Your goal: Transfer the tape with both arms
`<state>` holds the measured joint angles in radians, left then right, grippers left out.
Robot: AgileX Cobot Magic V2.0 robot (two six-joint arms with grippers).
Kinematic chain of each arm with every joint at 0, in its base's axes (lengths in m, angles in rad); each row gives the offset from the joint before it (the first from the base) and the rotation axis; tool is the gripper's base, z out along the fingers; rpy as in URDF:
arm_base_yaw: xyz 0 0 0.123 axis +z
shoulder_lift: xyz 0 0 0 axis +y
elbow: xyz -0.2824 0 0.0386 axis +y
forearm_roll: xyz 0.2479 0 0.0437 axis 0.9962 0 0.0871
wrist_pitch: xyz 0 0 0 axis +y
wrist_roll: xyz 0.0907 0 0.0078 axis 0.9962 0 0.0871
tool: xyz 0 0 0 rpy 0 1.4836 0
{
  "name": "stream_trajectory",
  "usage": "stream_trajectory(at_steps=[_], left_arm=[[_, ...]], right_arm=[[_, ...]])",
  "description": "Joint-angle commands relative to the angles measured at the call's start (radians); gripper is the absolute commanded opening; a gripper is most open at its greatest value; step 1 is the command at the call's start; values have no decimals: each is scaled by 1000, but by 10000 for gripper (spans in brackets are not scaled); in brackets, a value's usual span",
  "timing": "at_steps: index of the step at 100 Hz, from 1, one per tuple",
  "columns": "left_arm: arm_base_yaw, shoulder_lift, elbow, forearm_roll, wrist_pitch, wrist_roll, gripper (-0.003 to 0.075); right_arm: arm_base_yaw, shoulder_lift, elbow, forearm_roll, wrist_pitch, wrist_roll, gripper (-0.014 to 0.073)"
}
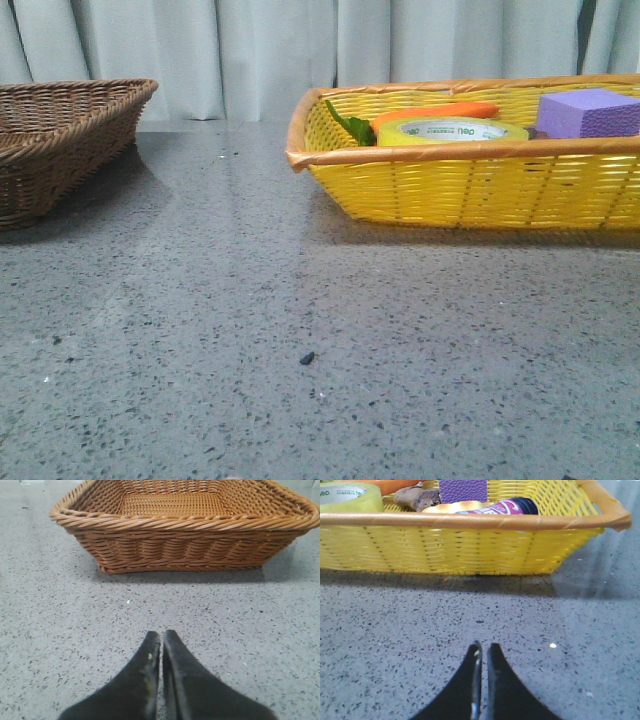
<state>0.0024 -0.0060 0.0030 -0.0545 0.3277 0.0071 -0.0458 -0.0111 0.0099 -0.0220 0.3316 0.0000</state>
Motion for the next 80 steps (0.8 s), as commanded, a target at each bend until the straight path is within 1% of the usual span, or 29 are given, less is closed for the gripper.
stream_trajectory(at_steps=[1, 29, 62, 80], left_arm=[[1, -29, 9, -10, -54, -7, -21], [1, -29, 9, -10, -56, -7, -21], [1, -29, 9, -10, -147, -7, -21], [1, -29, 9, -10, -161, -7, -21]], right_arm=[[-3, -20, 23, -18, -16, -8, -56], [-3, -20, 23, -18, -16, -8, -56], [-3, -20, 23, -18, -16, -8, -56], [-3, -20, 23, -18, -98, -8, -56]])
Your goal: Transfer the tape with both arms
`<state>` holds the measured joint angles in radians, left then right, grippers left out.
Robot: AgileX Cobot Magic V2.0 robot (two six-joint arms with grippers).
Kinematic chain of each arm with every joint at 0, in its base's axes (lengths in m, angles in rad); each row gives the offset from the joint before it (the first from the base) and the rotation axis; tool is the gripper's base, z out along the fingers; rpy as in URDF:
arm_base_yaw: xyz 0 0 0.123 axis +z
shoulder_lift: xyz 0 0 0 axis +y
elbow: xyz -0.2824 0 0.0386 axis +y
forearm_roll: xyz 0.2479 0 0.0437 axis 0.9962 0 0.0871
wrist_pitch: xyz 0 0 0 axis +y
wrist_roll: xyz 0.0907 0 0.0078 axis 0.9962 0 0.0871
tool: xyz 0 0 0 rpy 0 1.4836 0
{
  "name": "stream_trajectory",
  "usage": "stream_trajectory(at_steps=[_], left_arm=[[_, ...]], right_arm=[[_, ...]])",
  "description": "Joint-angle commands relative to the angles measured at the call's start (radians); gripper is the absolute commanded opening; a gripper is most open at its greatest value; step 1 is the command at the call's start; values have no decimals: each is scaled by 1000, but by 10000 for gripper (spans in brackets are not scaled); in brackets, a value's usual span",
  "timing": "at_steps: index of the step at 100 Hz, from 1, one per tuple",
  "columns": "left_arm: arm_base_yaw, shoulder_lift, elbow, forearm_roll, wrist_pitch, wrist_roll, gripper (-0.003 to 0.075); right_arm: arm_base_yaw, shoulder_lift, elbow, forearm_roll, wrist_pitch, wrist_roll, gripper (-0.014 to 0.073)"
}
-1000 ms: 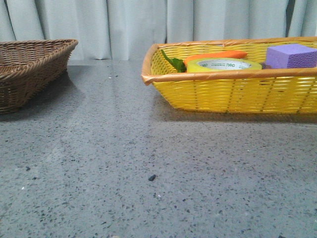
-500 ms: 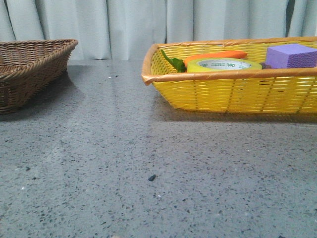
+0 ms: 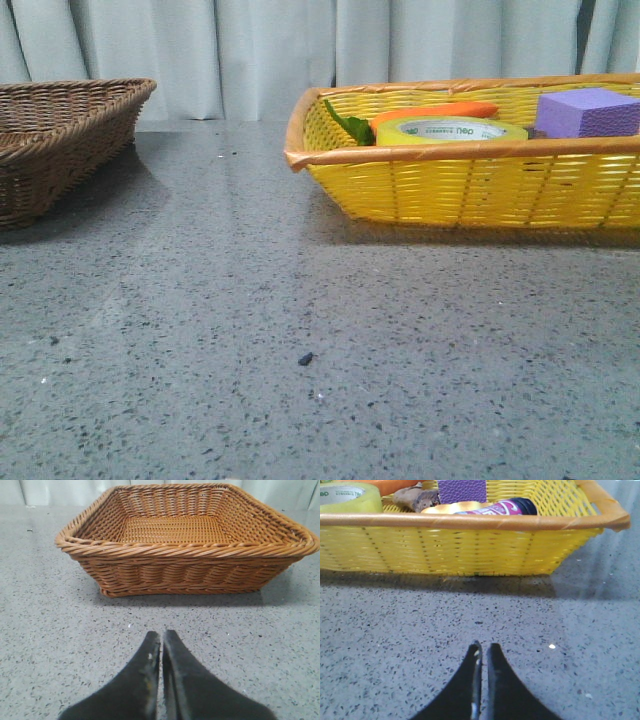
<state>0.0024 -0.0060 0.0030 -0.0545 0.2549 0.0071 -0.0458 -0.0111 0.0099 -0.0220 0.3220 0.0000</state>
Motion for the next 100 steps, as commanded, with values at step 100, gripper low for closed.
stream_trajectory(at_steps=[100], left_arm=[[1, 18, -119, -12, -179, -7, -21]], right_arm=[[-3, 17, -106, 56, -238, -8, -56]])
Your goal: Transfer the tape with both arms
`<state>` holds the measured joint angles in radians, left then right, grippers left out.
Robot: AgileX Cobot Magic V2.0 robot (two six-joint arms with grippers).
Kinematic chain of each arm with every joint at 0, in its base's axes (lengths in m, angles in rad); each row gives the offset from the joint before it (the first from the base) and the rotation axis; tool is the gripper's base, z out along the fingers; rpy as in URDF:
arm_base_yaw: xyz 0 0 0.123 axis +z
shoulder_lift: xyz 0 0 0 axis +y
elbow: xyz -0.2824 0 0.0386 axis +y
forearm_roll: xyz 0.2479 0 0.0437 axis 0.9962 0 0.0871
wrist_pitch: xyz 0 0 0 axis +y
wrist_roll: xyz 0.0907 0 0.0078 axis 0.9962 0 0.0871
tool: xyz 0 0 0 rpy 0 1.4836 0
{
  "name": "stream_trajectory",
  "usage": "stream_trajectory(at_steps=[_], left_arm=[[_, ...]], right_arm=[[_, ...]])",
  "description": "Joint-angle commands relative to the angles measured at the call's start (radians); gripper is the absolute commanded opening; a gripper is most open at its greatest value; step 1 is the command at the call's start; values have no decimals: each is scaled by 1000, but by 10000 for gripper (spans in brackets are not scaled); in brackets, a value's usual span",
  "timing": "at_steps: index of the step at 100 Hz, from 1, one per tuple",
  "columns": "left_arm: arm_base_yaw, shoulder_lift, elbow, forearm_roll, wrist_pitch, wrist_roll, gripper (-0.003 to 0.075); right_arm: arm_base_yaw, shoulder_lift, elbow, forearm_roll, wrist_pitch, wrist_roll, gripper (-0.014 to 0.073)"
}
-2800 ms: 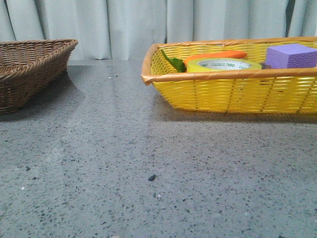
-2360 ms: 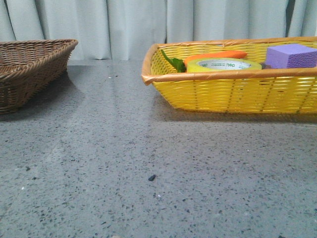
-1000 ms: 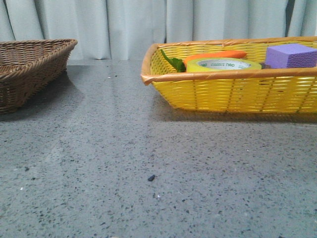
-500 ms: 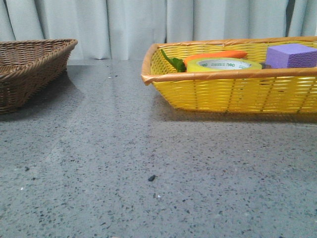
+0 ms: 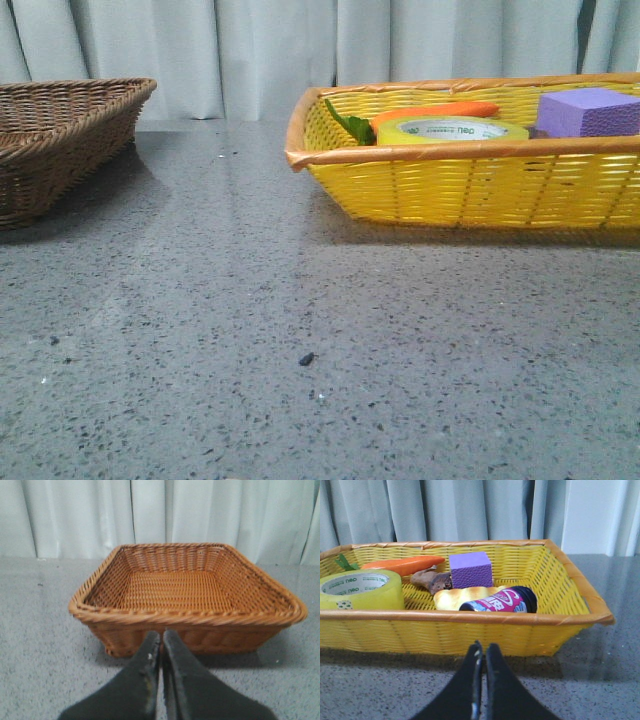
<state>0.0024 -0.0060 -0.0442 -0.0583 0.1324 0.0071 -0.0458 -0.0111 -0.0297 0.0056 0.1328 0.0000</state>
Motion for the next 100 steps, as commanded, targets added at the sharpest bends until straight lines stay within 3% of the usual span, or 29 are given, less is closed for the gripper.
stream_trajectory(at_steps=[1, 14, 42, 100], left_arm=[[1, 24, -75, -8, -57, -7, -21], [1, 76, -124, -8, -68, -7, -21], [1, 105, -130, -8, -125, -7, -21], [1, 105, -126, -8, -145, -7, -21]], right_arm=[[-3, 20, -73, 32, -46, -8, -56], [-3, 73, -134, 45, 27, -8, -56], [-3, 98, -152, 124, -44, -8, -56], [-3, 98, -155, 124, -23, -8, -56]])
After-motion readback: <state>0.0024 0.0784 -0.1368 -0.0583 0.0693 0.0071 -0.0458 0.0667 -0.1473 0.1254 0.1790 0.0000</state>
